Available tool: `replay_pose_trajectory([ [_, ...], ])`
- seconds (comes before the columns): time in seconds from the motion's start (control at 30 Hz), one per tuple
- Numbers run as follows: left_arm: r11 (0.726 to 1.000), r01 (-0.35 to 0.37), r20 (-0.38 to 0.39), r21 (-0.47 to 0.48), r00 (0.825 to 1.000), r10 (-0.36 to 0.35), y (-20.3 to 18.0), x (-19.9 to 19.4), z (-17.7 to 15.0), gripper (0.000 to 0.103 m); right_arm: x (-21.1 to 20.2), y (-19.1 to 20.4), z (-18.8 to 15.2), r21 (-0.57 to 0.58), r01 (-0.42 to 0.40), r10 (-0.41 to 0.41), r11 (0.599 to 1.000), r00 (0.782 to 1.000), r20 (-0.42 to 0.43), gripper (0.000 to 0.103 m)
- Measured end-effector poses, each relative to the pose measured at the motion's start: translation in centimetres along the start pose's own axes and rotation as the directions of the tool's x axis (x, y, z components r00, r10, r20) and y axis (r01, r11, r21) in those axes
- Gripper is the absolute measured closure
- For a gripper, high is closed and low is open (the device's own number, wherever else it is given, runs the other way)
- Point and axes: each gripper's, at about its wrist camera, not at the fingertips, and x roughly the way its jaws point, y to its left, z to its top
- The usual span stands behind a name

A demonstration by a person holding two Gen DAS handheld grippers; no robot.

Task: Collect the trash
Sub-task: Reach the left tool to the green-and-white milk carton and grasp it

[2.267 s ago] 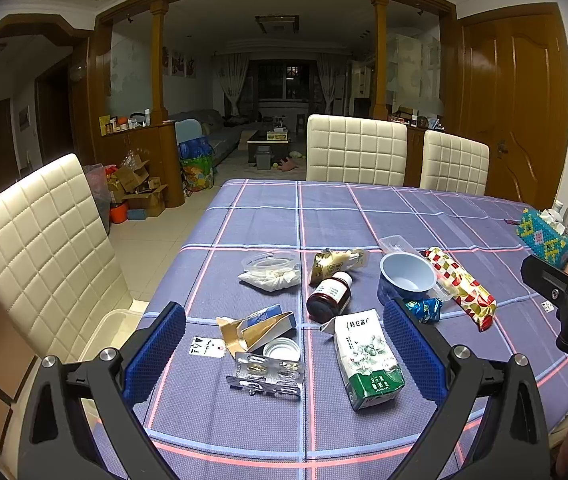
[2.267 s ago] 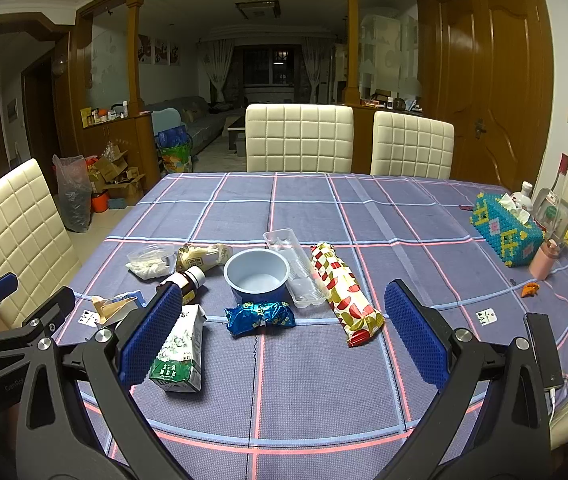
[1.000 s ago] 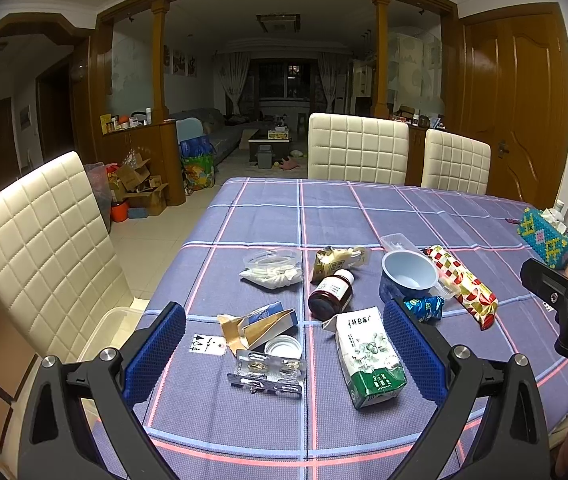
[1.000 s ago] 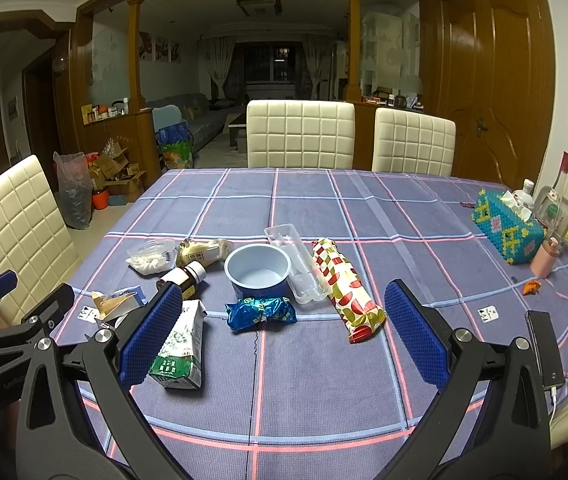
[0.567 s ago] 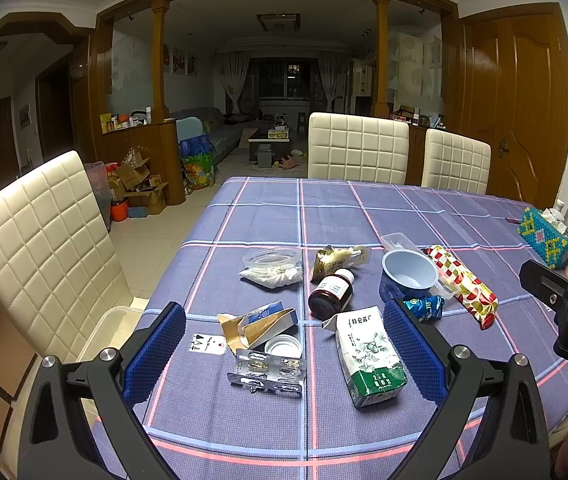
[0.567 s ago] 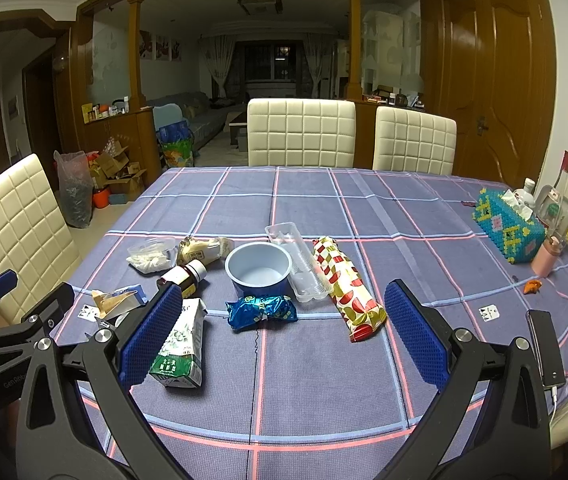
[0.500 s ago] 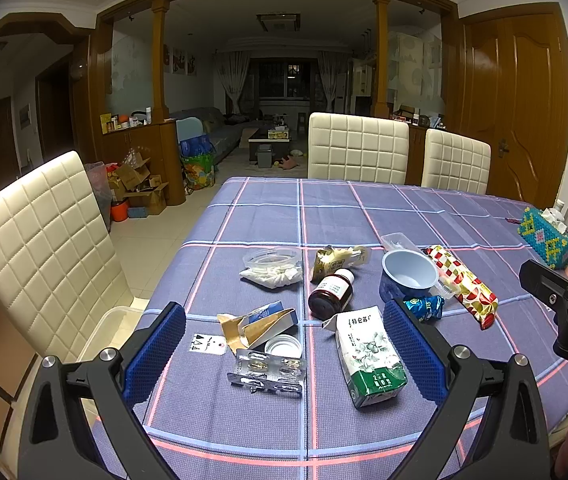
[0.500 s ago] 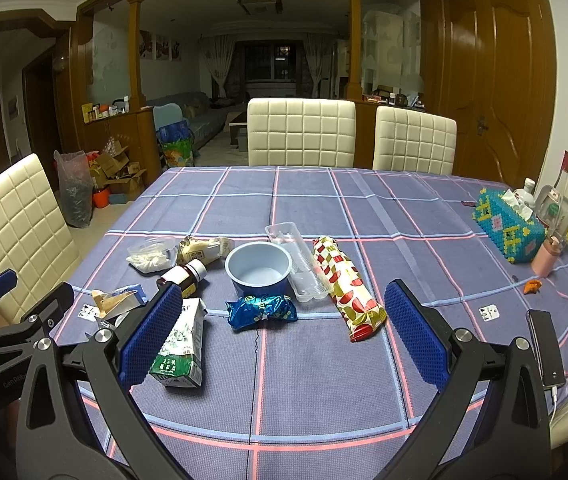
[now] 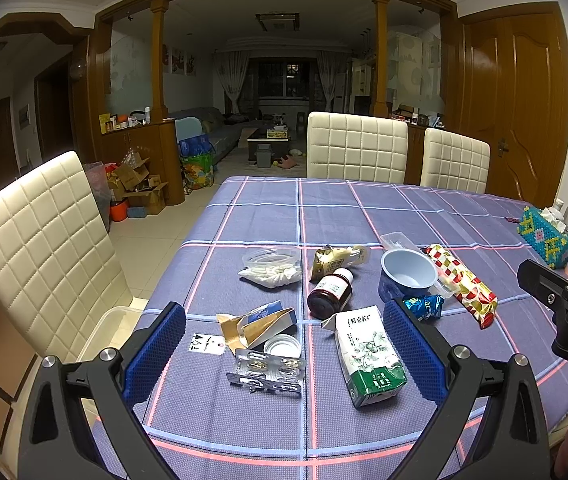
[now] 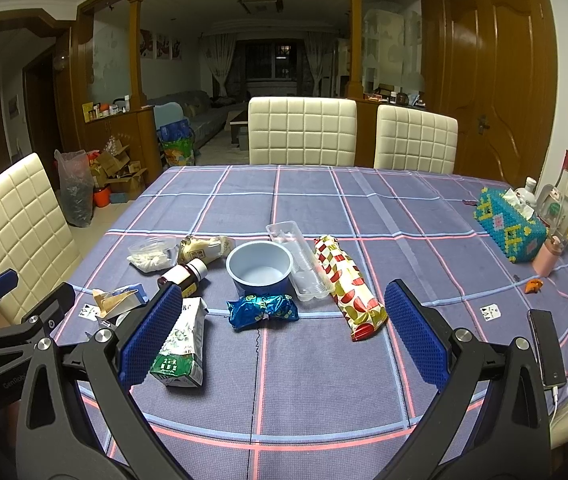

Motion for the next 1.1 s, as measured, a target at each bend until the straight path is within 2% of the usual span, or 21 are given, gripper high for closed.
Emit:
replay_pose_trajectory([
  [0.37,1.000,-0.002,-0.035,0.008,0.999,0.002,-0.2,1.3,-0.7,0.006,1.3,0.3,-1.2,0.024,-0.027,0.029,0.999,0.997,-0.077,0.003],
  [0.53,0.999,0.049,-0.088,0.021,0.995,-0.047,-0.7,2.7,-1.4,0.006,3.6,-0.1,-1.5,0.013,0.014,-0.012,1.000,0.993,-0.121,0.003],
  [0.7,0.994,0.105,-0.159,0.027,0.982,-0.100,-1.9,4.7,-2.6,0.006,6.0,-1.1,-2.9,0.022,0.035,-0.031,0.999,0.982,-0.188,0.003],
  [0.83,0.988,0.137,-0.219,0.068,0.968,-0.119,-4.1,6.5,-3.7,0.006,8.2,-2.6,-3.9,0.021,0.058,-0.051,0.998,0.972,-0.228,0.003],
  [0.93,0.983,0.125,-0.255,0.132,0.963,-0.088,-6.3,8.0,-4.8,0.006,10.1,-3.6,-4.6,0.013,0.063,-0.057,0.998,0.965,-0.256,0.003],
  [1.1,0.984,0.106,-0.320,0.141,0.946,-0.056,-7.4,10.6,-5.5,0.006,12.3,-5.8,-5.7,0.039,0.059,-0.044,0.997,0.952,-0.303,0.003],
])
